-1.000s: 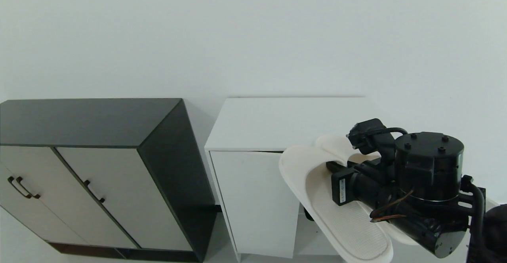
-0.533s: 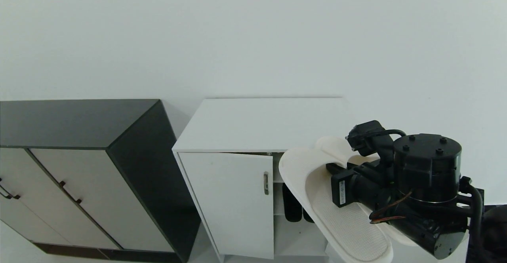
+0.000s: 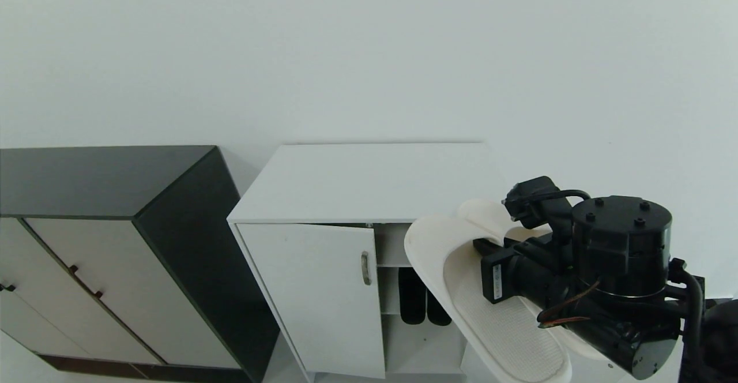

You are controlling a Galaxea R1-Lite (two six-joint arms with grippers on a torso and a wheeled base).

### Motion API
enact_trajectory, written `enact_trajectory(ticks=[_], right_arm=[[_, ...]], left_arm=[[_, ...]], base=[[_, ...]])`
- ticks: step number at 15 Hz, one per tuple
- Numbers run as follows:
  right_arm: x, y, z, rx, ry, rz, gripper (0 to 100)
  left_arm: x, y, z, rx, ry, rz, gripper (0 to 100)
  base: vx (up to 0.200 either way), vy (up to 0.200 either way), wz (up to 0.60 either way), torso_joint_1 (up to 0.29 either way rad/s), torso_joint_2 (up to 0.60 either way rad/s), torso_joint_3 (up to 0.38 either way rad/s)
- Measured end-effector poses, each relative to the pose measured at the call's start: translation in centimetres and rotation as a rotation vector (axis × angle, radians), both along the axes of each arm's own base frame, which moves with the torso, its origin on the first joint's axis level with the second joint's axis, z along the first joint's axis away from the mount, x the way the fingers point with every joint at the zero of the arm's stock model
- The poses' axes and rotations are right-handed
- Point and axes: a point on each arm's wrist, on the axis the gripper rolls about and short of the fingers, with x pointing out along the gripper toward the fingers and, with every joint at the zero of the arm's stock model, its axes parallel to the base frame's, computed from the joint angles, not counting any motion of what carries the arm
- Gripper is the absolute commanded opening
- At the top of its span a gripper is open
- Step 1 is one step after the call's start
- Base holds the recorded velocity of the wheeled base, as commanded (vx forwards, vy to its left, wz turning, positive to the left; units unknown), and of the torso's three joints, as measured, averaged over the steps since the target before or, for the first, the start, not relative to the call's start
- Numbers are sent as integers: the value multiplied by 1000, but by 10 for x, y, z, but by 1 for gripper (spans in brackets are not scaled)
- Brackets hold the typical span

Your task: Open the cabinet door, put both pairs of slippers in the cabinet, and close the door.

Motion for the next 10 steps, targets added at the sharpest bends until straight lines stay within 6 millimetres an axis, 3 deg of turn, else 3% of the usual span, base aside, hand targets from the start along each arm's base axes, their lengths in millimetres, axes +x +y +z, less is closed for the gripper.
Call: enact_trajectory(ticks=[10], right_arm=[[-6, 4, -4, -8, 10, 31, 0]], left_arm=[[0, 0, 0, 0, 0, 0, 0]], base=[[0, 0, 0, 0, 0, 0]])
